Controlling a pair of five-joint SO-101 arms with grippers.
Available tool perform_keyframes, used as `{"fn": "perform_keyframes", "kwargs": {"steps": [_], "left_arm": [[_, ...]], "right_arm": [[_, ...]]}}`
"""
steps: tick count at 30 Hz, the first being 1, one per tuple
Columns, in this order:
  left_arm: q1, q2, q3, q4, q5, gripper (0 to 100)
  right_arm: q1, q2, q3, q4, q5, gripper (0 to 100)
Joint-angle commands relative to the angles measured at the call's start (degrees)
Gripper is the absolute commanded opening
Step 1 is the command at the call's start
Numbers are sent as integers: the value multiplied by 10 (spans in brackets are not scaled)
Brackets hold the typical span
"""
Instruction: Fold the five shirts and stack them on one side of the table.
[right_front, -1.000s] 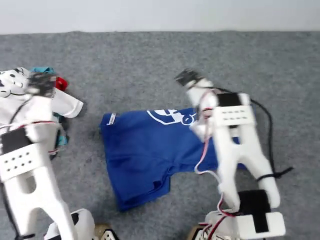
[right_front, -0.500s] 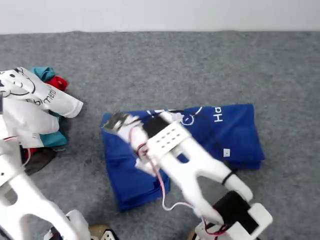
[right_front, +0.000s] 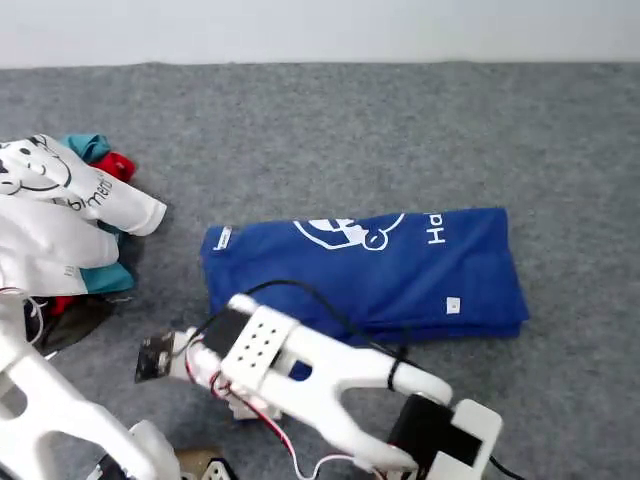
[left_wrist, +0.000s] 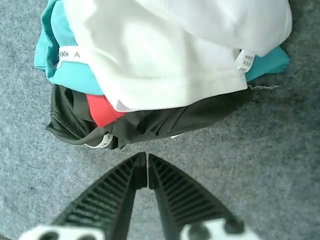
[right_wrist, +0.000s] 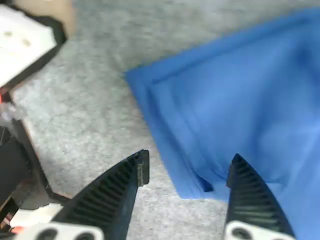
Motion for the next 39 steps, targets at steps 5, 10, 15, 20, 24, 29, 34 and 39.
{"fn": "perform_keyframes", "kwargs": {"steps": [5, 10, 15, 20, 24, 29, 34, 39], "left_arm": [[0, -18, -26, 1, -4, 15], [0, -18, -29, 1, -4, 15], [0, -21, -29, 1, -4, 15], [0, -21, -29, 1, -4, 15], [0, -21, -29, 1, -4, 15], [0, -21, -29, 1, -4, 15], [0, -21, -29, 2, -4, 15], [0, -21, -29, 4, -4, 15]], "right_arm": [[-18, 48, -26, -10, 5, 260], [0, 126, -26, -63, 5, 260], [17, 189, -33, -93, 6, 204], [16, 195, -51, -90, 7, 45], [17, 194, -51, -90, 6, 9], [39, 185, -69, -77, 7, 10], [77, 136, -131, -25, 11, 10], [125, 109, -217, 15, 41, 10]]}}
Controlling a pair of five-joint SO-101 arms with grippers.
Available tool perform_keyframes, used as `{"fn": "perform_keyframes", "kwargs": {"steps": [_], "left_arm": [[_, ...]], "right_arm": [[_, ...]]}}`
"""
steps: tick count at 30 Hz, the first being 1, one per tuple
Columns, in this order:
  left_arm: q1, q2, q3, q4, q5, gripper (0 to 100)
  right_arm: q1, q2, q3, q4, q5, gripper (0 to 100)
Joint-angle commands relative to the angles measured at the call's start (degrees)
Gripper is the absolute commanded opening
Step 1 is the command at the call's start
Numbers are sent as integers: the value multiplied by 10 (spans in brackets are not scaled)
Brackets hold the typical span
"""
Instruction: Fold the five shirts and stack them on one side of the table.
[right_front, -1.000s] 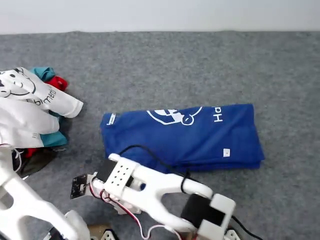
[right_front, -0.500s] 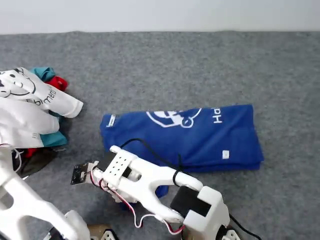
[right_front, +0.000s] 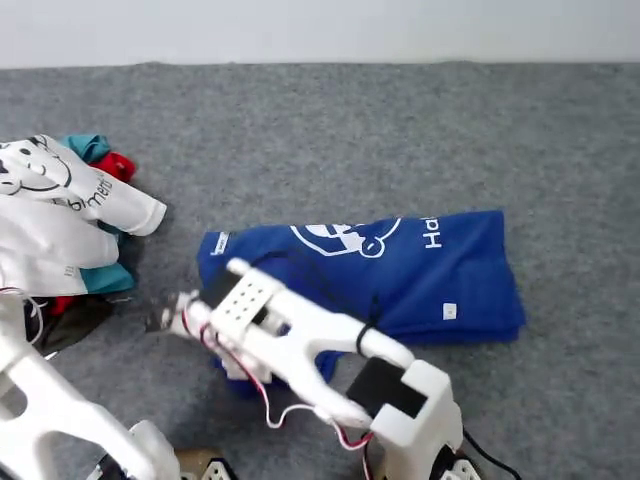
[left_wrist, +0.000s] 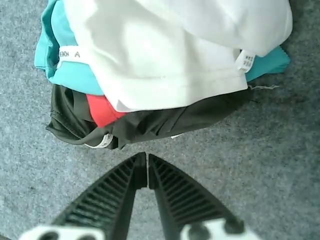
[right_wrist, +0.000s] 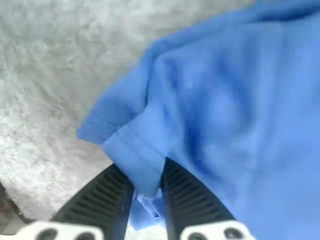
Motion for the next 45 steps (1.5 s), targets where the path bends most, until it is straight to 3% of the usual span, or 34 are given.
{"fn": "perform_keyframes", "kwargs": {"steps": [1, 14, 20, 22, 26, 33, 40, 45], "left_arm": [[0, -21, -29, 4, -4, 15], [0, -21, -26, 4, -3, 15], [1, -19, -26, 2, -3, 15], [1, -19, -26, 2, -3, 15], [1, -20, -26, 3, -3, 15], [1, -20, -26, 3, -3, 15], [1, -19, -25, 2, -3, 15], [1, -21, -25, 5, -3, 15]], "right_arm": [[45, -40, -78, 24, 26, 10], [169, 80, -260, 19, 91, 19], [198, 162, -353, 24, 91, 221], [209, 180, -381, 23, 91, 246], [230, 199, -442, 29, 74, 204], [198, 196, -545, 183, 66, 6], [159, 207, -528, 188, 41, 9], [201, 284, -529, 151, 40, 9]]}}
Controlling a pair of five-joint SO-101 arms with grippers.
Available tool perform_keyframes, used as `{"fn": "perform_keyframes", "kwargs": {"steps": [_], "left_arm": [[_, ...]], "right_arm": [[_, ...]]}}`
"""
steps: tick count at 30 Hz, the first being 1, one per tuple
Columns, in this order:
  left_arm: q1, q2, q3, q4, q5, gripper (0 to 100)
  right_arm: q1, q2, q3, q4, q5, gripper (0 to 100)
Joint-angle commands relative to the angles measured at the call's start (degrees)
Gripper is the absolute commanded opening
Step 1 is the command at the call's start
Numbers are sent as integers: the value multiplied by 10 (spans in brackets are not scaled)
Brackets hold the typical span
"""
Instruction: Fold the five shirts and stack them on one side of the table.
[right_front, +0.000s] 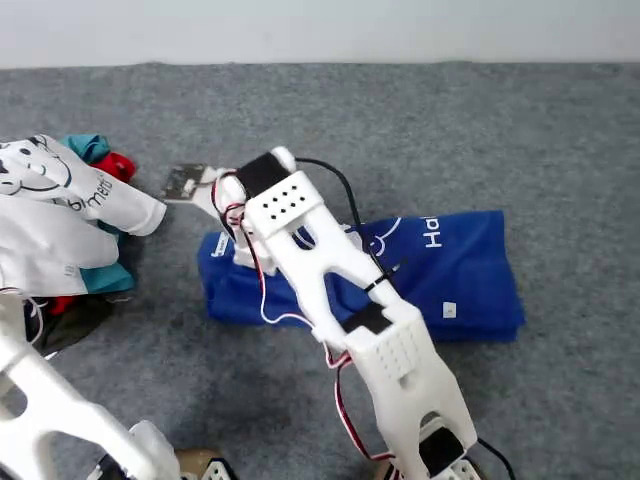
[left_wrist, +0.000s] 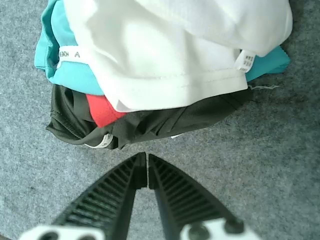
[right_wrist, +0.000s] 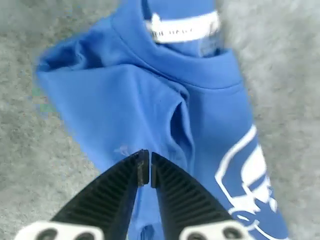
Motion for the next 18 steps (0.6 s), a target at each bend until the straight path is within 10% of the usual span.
{"fn": "perform_keyframes", "kwargs": {"steps": [1, 18], "left_arm": [[1, -21, -25, 5, -3, 15], [-1, -21, -25, 5, -3, 15]], "right_arm": [[40, 38, -16, -20, -6, 9], [90, -111, 16, 34, -118, 9]]}}
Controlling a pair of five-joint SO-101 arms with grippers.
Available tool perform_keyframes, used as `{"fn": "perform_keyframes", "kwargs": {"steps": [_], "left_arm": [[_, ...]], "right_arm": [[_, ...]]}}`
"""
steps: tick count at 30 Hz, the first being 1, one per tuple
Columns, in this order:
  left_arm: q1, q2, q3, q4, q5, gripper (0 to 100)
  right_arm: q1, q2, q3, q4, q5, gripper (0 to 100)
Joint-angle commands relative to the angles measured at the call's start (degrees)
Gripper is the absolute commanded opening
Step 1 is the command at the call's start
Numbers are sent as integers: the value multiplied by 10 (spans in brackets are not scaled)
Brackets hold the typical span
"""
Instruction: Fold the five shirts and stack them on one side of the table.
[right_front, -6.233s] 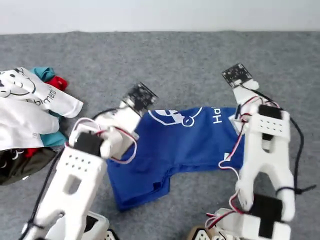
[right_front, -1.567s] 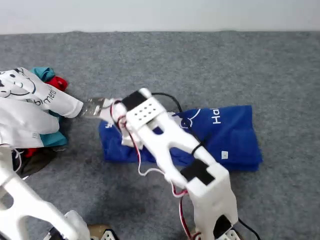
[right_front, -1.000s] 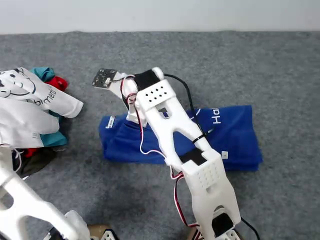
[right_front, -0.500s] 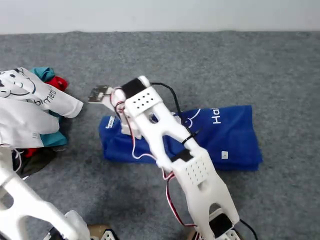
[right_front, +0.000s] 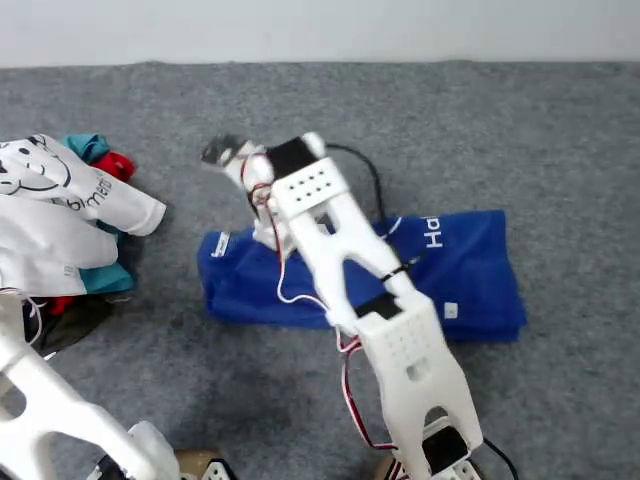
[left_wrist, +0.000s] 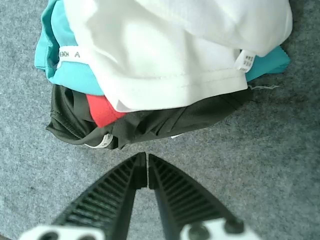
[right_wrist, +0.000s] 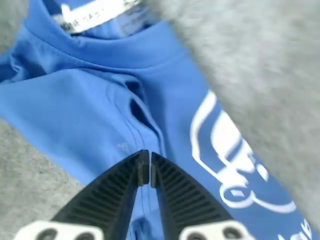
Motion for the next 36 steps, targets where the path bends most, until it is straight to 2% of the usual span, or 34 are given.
{"fn": "perform_keyframes", "kwargs": {"steps": [1, 11, 18, 20, 24, 26, 29, 36], "left_arm": [[-2, -21, -26, 5, -3, 15], [0, -21, -28, 4, -4, 15], [1, -21, -29, 2, -32, 15], [1, -21, -29, 2, -33, 15], [1, -20, -29, 2, -56, 15], [1, -20, -29, 2, -62, 15], [3, -18, -29, 2, -73, 15], [54, -21, -29, 5, -69, 15]], "right_arm": [[40, -107, 66, 25, -27, 9], [233, -255, 305, 16, -30, 9], [373, -287, 397, -73, -27, 14], [395, -287, 414, -91, -30, 53], [419, -287, 451, -113, -33, 232], [430, -287, 457, -127, -61, 279], [449, -285, 458, -153, -75, 281], [477, -218, 460, -199, -78, 281]]}}
